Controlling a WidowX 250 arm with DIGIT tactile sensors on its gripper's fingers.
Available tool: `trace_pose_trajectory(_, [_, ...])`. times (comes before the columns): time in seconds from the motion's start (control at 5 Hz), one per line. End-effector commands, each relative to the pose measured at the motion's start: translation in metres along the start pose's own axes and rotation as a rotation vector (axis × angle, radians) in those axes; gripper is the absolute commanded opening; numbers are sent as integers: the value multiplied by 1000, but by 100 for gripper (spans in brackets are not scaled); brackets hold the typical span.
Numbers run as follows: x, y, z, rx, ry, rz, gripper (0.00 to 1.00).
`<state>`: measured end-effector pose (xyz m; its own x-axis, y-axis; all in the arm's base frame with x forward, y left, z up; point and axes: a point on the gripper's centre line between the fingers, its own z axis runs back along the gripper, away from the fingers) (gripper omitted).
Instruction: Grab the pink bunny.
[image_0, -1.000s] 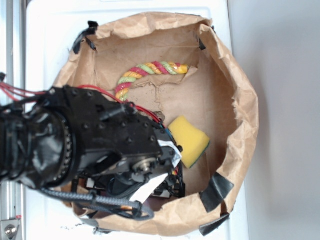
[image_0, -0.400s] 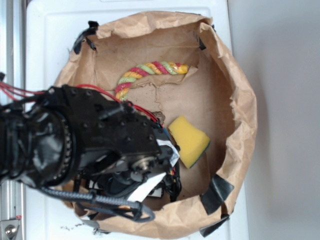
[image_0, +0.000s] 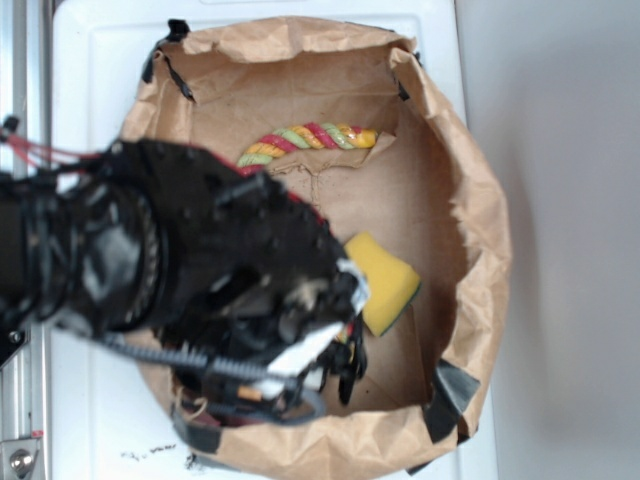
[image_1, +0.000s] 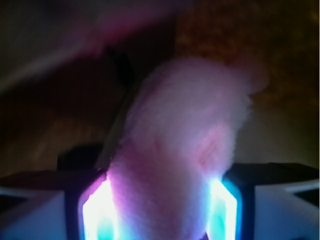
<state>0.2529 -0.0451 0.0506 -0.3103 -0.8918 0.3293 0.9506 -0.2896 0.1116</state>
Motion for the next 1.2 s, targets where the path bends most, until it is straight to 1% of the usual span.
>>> trace_pose_trajectory(0.0, [-32, 22, 59, 57, 202, -238, 0])
trace_pose_trajectory(0.2, [-26, 32, 71, -69, 220, -475, 0])
trace_pose_trajectory(0.4, [-14, 38, 73, -176, 222, -707, 0])
trace_pose_trajectory(0.6, [1, 39, 76, -267, 306, -813, 0])
trace_pose_trajectory(0.8, [11, 31, 88, -283, 272, -893, 0])
trace_pose_trajectory(1.0, [22, 23, 106, -268, 230, -1018, 0])
